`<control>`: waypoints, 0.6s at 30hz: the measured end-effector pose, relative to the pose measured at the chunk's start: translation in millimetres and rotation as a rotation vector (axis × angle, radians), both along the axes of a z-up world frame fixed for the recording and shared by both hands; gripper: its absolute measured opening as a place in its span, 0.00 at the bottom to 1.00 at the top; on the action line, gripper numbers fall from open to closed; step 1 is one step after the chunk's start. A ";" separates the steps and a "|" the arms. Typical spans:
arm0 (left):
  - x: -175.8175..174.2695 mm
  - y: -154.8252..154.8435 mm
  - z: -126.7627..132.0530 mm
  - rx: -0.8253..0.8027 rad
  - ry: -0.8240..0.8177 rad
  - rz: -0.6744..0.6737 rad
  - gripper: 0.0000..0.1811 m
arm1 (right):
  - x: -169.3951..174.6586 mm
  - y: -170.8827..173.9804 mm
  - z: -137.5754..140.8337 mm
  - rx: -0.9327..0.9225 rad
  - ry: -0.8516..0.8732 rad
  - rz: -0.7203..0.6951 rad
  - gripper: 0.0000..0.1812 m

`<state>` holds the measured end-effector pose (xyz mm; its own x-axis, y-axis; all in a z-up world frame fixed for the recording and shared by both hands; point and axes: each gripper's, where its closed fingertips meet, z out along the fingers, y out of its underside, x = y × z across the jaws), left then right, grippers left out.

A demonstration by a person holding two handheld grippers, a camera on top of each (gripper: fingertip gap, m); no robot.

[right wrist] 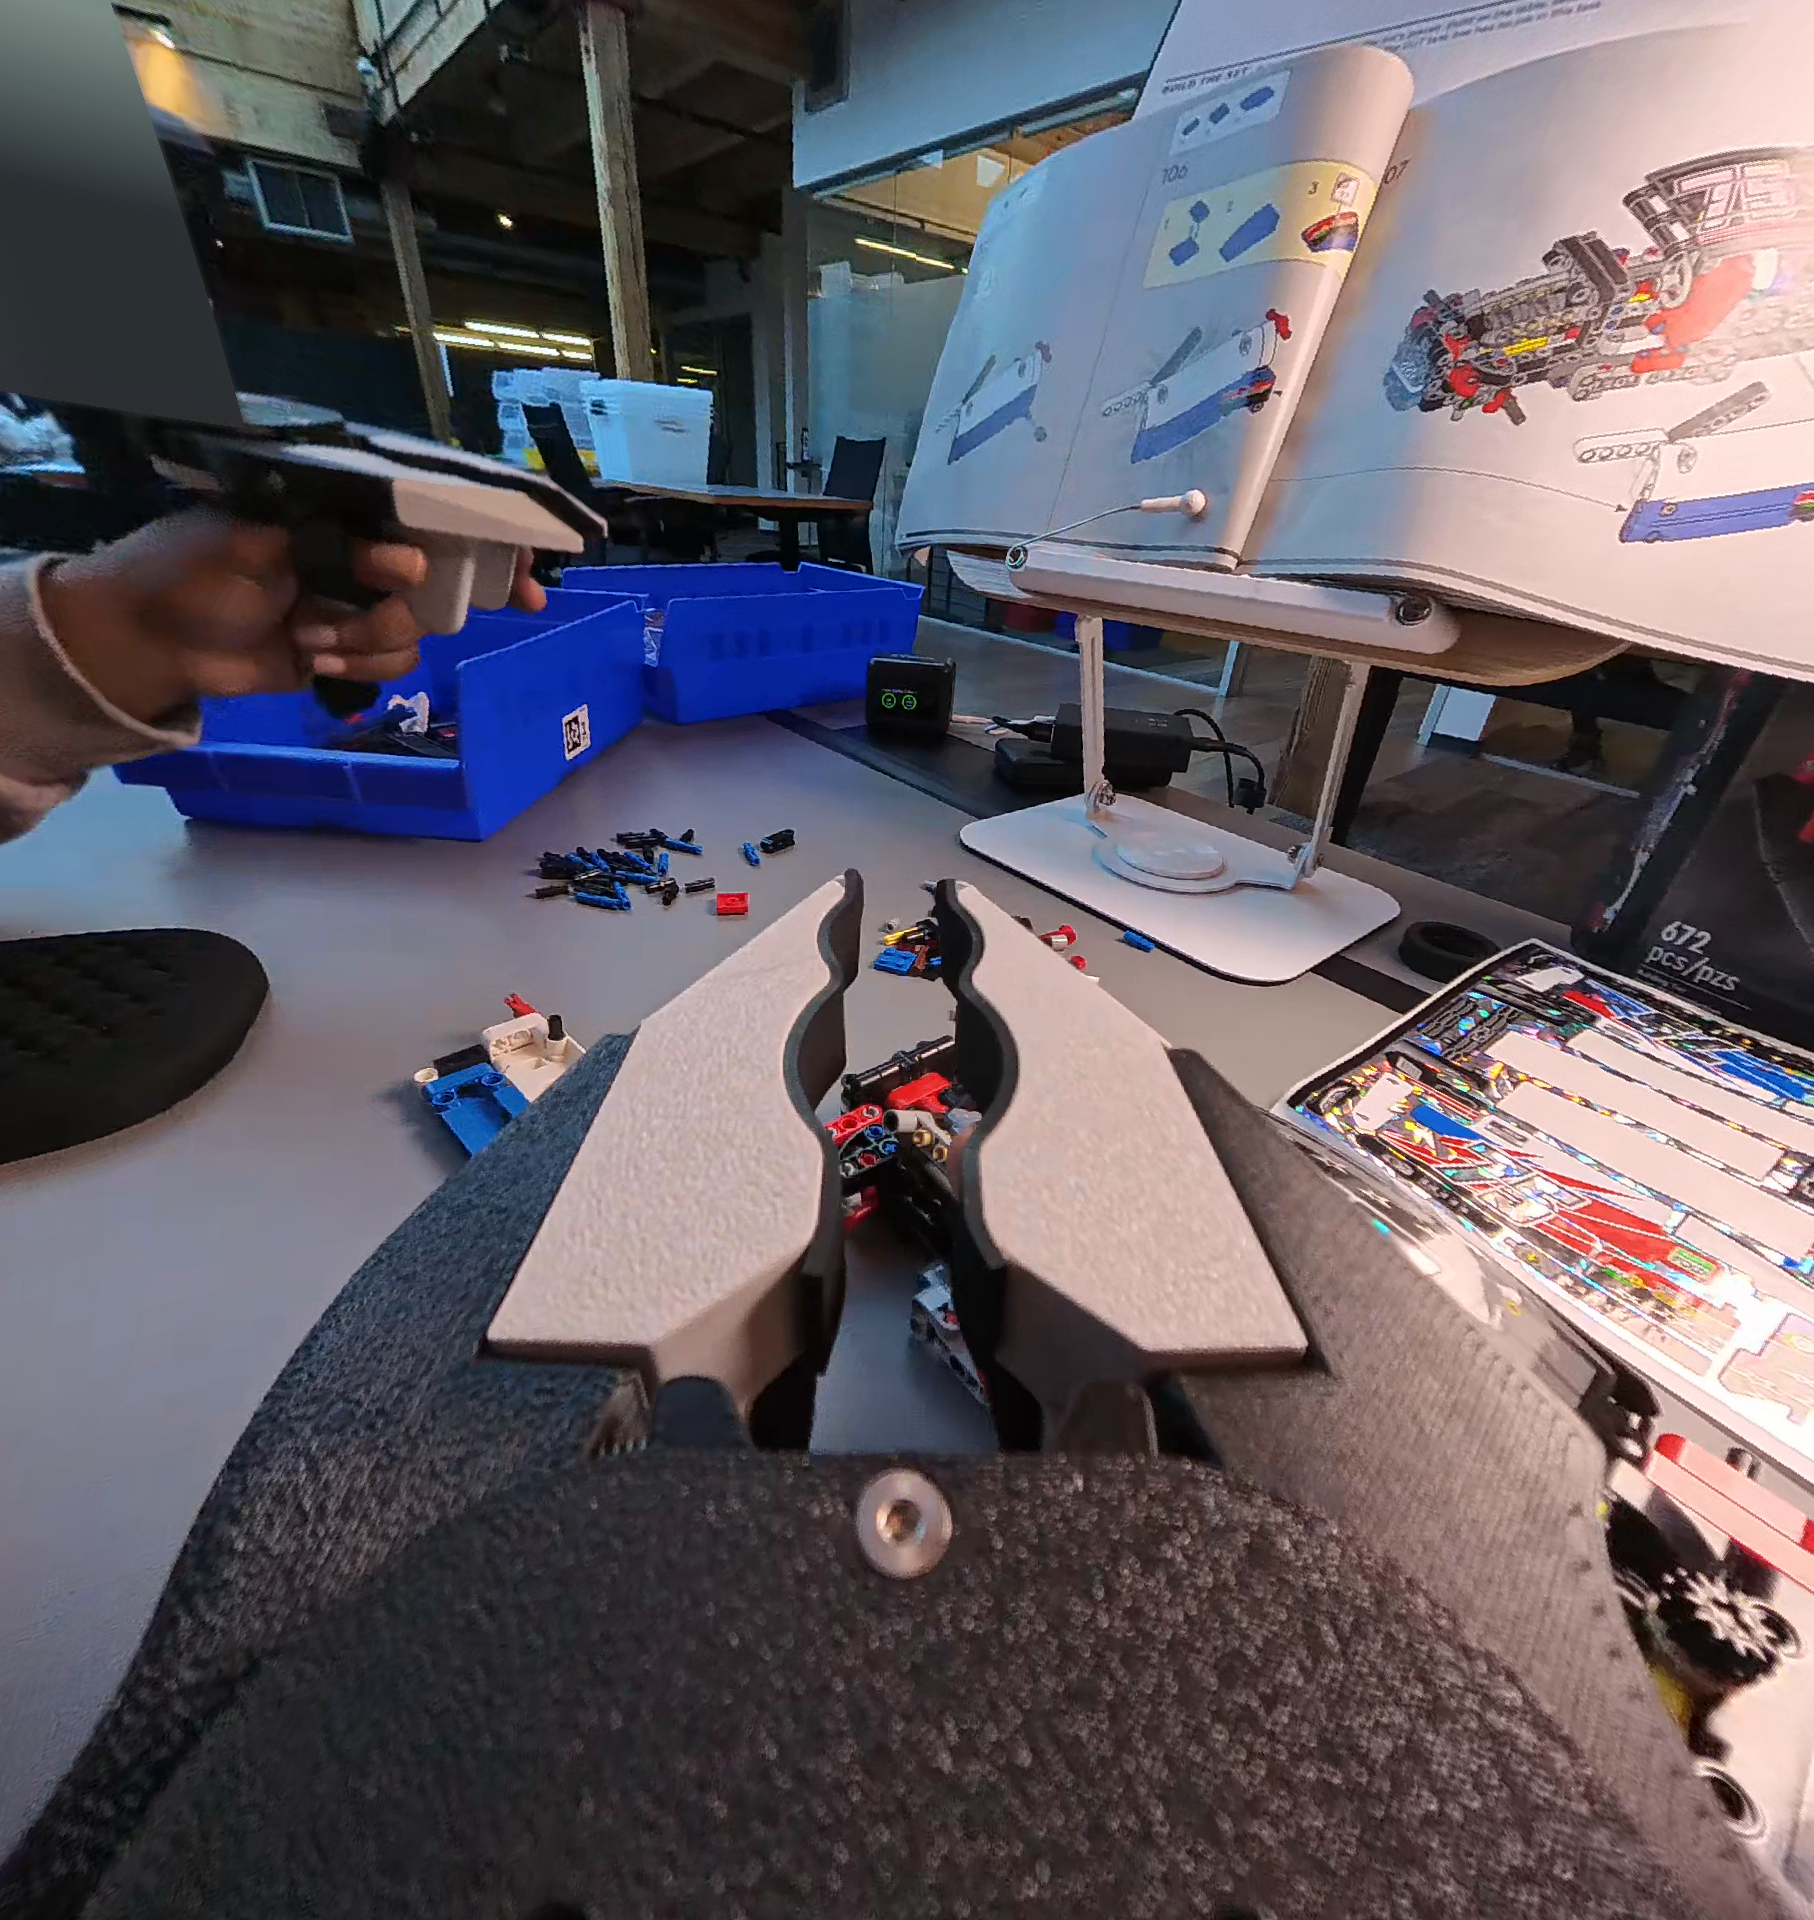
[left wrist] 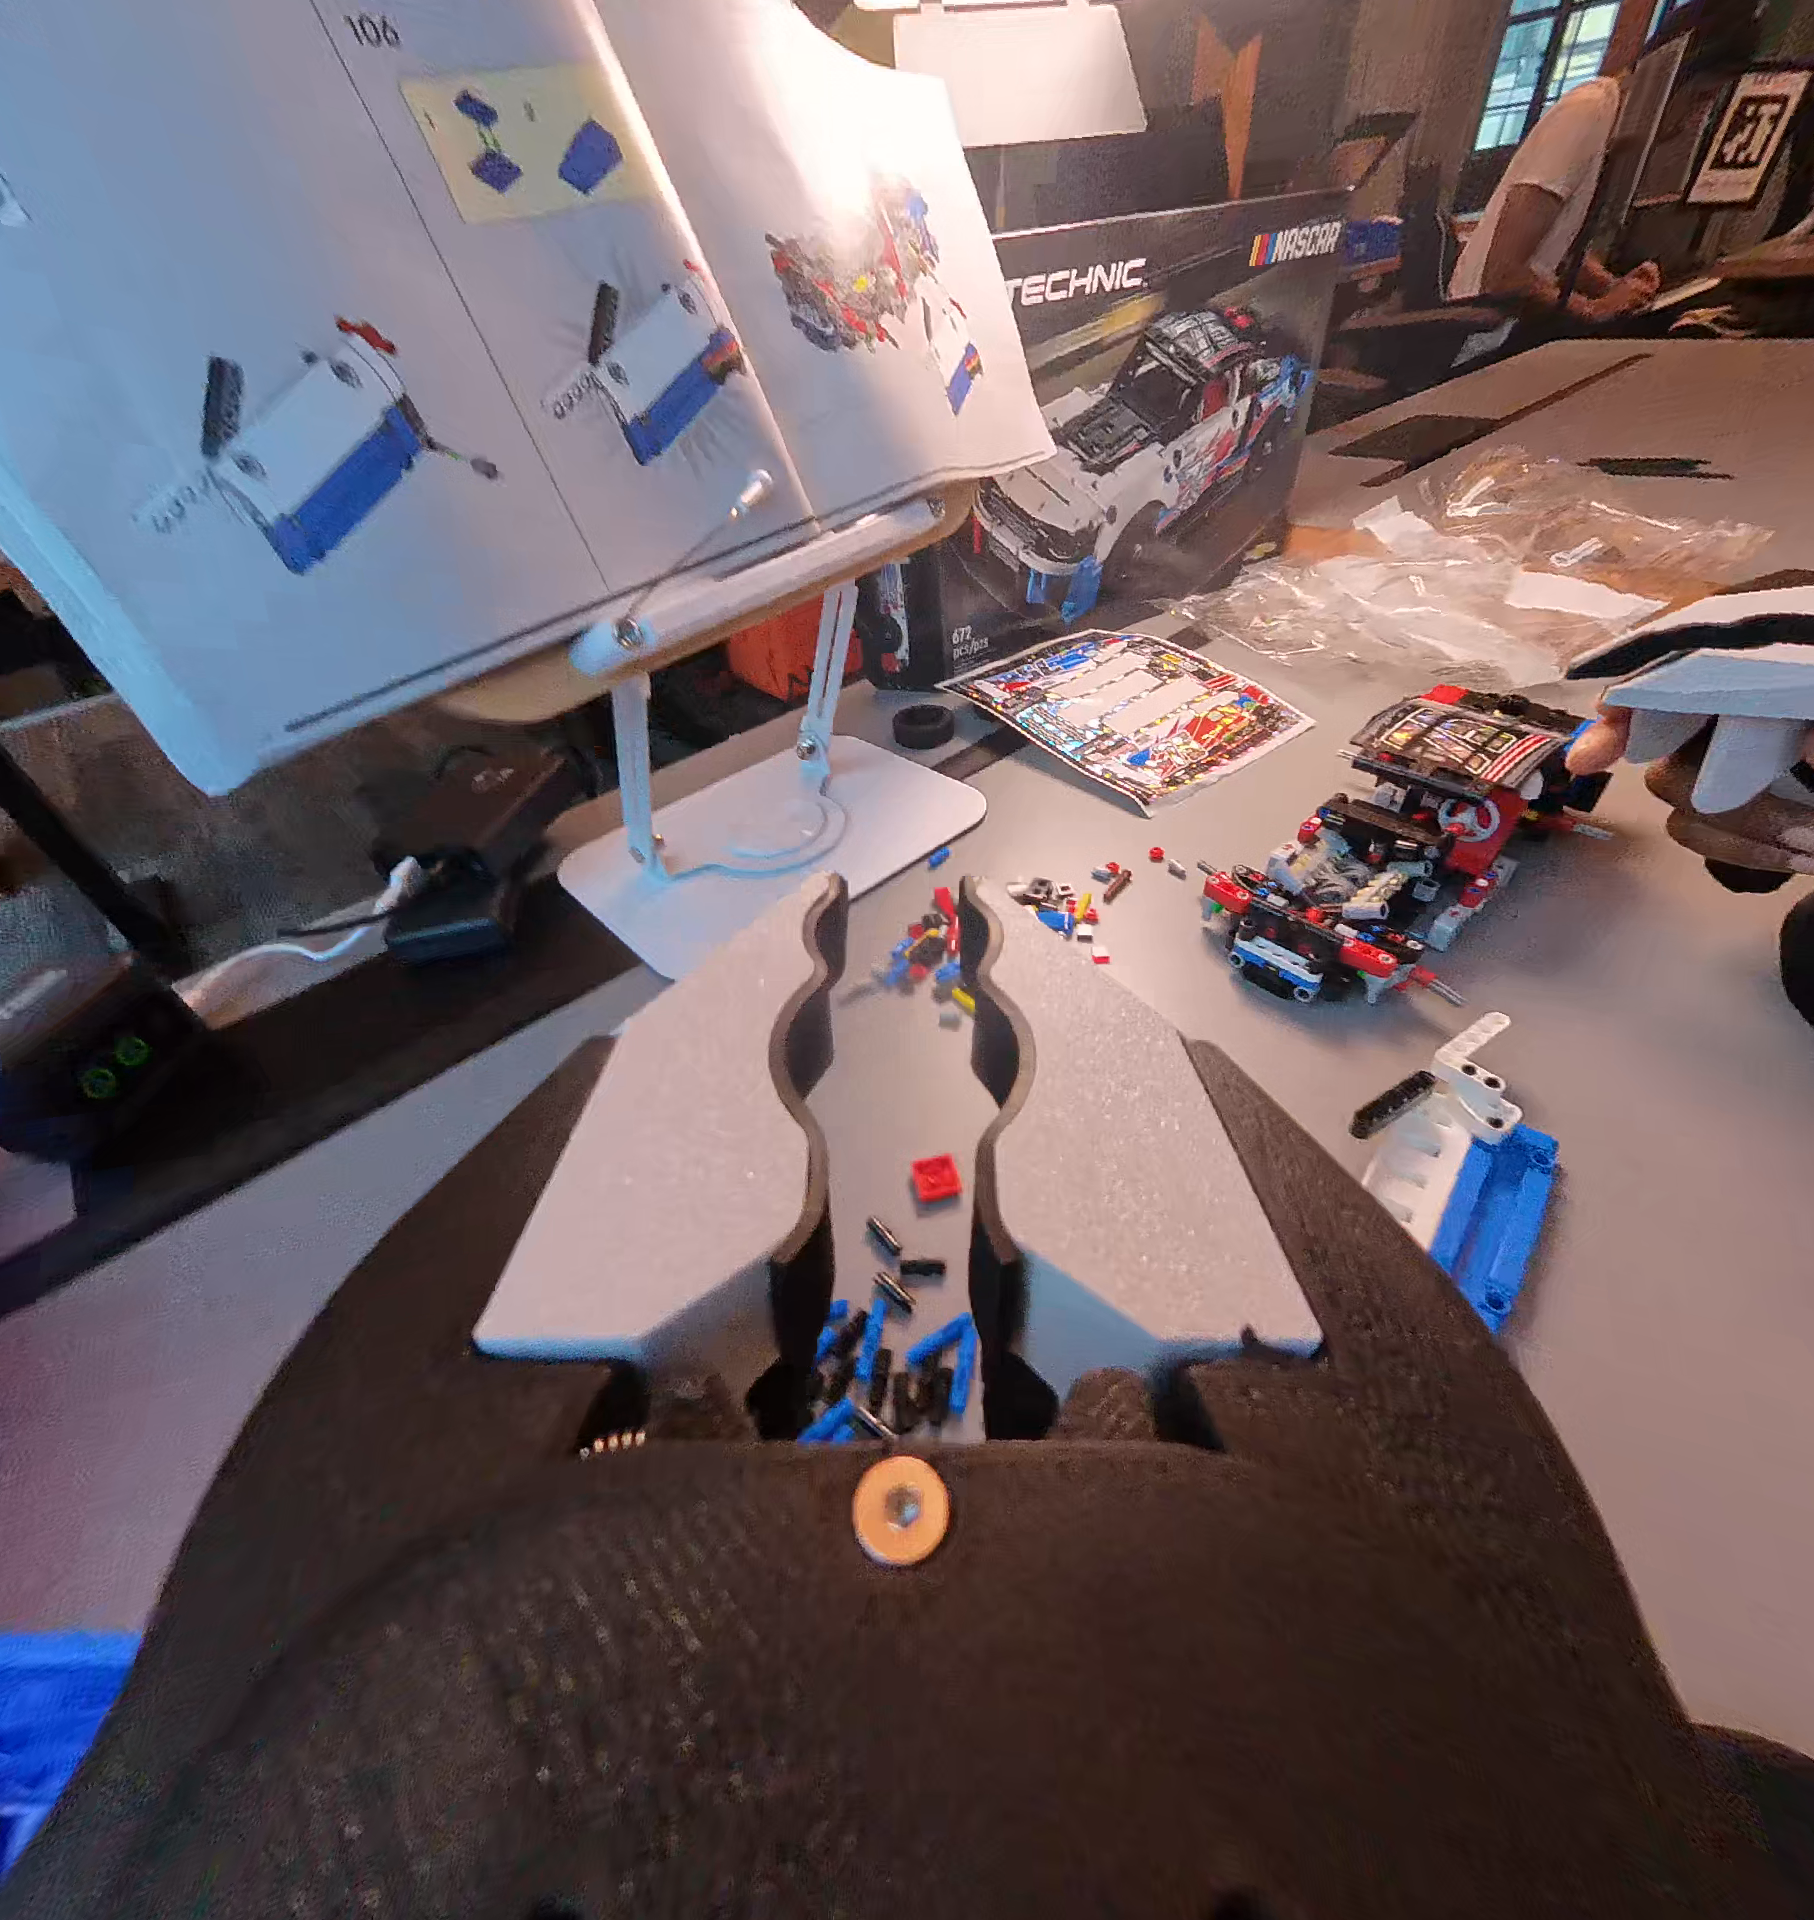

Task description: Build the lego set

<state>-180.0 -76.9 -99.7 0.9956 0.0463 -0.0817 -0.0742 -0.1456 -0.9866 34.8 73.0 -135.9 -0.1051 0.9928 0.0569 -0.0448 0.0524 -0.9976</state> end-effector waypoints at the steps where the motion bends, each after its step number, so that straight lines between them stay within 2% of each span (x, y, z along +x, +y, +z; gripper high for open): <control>1: 7.0 -2.9 -9.7 0.004 -0.013 0.014 0.11 | 0.0 -0.2 -0.5 -0.002 -0.002 0.000 0.07; 6: 29.9 -1.0 -62.0 0.026 -0.056 0.056 0.12 | -1.8 0.1 -2.9 -0.013 -0.012 -0.002 0.07; 8: 44.9 8.4 -88.9 -0.054 -0.099 0.004 0.12 | -3.6 0.6 -6.4 -0.017 -0.027 -0.003 0.06; 10: 49.8 20.1 -102.7 -0.127 -0.038 -0.021 0.12 | -5.2 0.4 -8.8 -0.013 -0.037 -0.002 0.06; 14: 43.7 66.7 -110.9 -0.278 0.094 -0.103 0.10 | -10.3 -1.3 -12.5 -0.017 -0.055 0.008 0.06; 18: 27.0 119.7 -141.6 -0.490 0.187 -0.213 0.06 | -9.3 -6.3 -15.8 0.008 -0.069 0.014 0.06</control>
<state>-152.9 42.8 -241.3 0.9451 -0.2422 -0.2192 -0.3195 -0.5458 -0.7746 25.6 66.6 -151.7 -0.1226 0.9908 0.0571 0.0230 0.0604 -0.9979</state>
